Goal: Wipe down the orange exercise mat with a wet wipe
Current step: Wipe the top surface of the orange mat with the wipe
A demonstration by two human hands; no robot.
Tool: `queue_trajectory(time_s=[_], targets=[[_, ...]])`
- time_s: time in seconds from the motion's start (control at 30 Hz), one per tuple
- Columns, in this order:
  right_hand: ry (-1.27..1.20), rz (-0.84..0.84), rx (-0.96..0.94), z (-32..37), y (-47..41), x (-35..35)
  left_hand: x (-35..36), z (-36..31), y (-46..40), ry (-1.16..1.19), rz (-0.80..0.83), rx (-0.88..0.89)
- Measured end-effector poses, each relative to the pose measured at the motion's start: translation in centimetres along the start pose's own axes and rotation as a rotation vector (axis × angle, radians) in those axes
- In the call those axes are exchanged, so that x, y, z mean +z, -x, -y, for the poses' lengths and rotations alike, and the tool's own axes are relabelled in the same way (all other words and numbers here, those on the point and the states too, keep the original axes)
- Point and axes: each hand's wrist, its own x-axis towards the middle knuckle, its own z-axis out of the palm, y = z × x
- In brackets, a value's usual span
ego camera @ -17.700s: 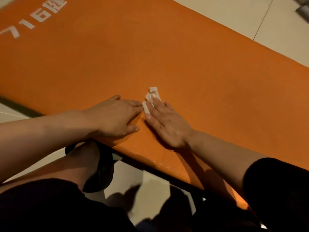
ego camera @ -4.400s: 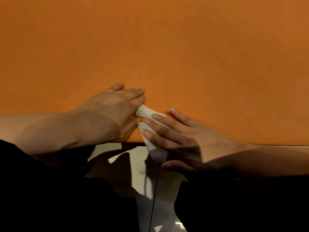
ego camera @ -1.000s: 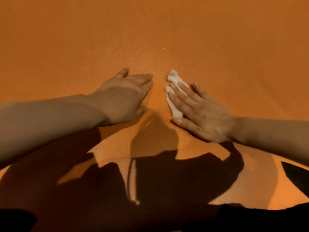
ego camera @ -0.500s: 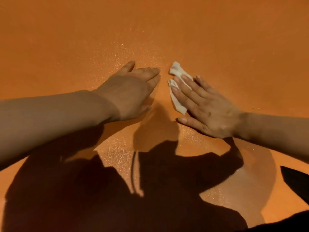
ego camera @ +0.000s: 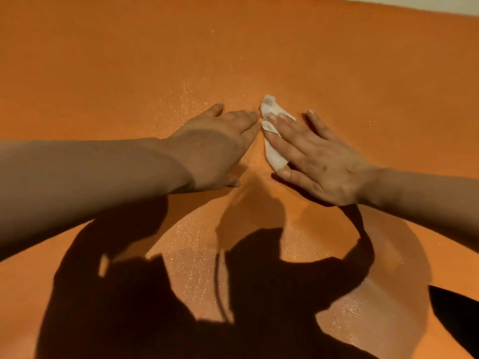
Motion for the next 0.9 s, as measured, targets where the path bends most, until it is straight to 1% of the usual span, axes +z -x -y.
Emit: queue_trajectory(time_s=[0.03,0.1,0.17,0.23,0.33,0.4,0.5,0.57,0.63,0.73,0.8,0.9], targets=[[-0.003,-0.014,0.028,-1.1,-0.6,-0.4,-0.4,0.1,-0.4,-0.028,0.029,0.017],[-0.008,-0.039,0.146,-3.4,-1.1,-1.3,-1.3,0.5,-1.5,-0.066,0.065,0.044],[-0.005,-0.067,0.246,-4.3,-0.8,-1.4,-2.5,0.7,-2.8,-0.082,0.081,0.02],[-0.035,-0.099,0.271,-3.2,-0.8,-1.4,-3.5,1.0,-4.1,-0.07,0.09,-0.053],[-0.11,-0.11,0.229,-2.1,-2.6,-1.6,-4.4,0.7,-5.5,-0.023,0.072,-0.13],[-0.122,-0.151,0.237,-3.6,-4.4,-2.3,-4.4,0.1,-5.8,0.021,0.042,-0.177],[-0.121,-0.199,0.341,-6.9,-5.8,-3.2,-4.2,-0.6,-5.8,0.065,0.015,-0.233],[-0.101,-0.223,0.389,-7.6,-6.0,-3.1,-4.1,-0.5,-6.1,0.099,-0.026,-0.274],[-0.107,-0.243,0.381,-6.7,-5.8,-3.0,-4.0,-0.2,-6.7,0.152,-0.103,-0.318],[-0.088,-0.234,0.277,-5.8,-6.9,-3.3,-4.2,0.2,-7.9,0.246,-0.202,-0.388],[-0.084,-0.238,0.225,-7.0,-8.3,-3.8,-4.4,0.6,-8.5,0.283,-0.218,-0.431],[-0.063,-0.242,0.241,-9.6,-10.1,-4.9,-4.5,1.0,-9.0,0.265,-0.213,-0.459]])
